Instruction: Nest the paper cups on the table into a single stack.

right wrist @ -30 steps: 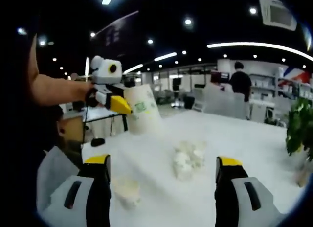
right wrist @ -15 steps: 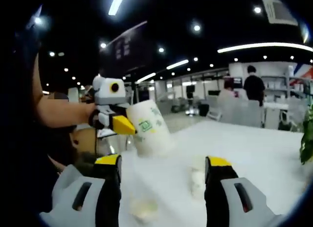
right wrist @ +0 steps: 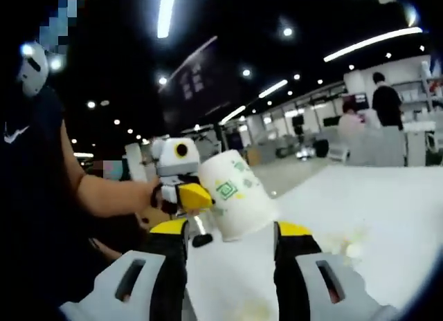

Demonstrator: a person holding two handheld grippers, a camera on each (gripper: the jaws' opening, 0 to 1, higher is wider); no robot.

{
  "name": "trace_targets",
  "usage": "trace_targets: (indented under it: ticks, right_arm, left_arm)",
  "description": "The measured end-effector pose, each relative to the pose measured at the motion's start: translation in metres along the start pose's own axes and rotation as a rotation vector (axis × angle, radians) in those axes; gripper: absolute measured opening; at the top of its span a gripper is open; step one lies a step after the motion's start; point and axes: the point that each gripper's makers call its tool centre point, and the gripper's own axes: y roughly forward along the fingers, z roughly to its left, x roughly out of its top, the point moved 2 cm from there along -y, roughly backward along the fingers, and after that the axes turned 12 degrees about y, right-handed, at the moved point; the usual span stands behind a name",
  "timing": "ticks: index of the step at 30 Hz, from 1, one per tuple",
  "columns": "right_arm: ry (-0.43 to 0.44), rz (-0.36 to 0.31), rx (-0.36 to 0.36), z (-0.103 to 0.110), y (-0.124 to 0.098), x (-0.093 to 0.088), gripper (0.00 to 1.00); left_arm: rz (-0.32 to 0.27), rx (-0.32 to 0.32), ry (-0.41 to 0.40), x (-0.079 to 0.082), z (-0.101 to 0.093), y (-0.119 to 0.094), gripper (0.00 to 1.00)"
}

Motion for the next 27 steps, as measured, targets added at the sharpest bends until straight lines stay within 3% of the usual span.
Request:
trace_targets:
  ticks: [2,5,8,12,15,23,27]
  right_arm:
    - [-0.008,-0.014,-0.026,0.000,0.003,0.000,0.43]
    - [0.053,-0.083,0.000,0.012,0.004,0.010,0.40]
    - [0.096,-0.044,0.026,0.015,0.002,0.001,0.33]
    - [0.103,-0.039,0.100,0.015,-0.003,0.004,0.27]
    - [0.147,-0.018,0.172,0.019,-0.009,0.012,0.24]
    - [0.175,-0.013,0.231,0.018,-0.010,0.015,0.06]
    - [0.194,0.000,0.284,0.027,-0.009,0.014,0.03]
  left_arm:
    - [-0.035,-0.009,-0.009,0.003,-0.001,-0.007,0.35]
    - [0.002,-0.061,-0.002,-0.003,-0.010,-0.008,0.35]
    - [0.011,-0.092,-0.019,-0.004,-0.015,-0.008,0.35]
    - [0.106,-0.166,0.053,-0.018,-0.024,-0.004,0.35]
    - [0.132,-0.141,0.038,-0.021,-0.022,-0.002,0.35]
    - [0.134,-0.152,0.021,-0.030,-0.033,0.002,0.34]
    - [0.138,-0.162,0.025,-0.032,-0.037,0.000,0.34]
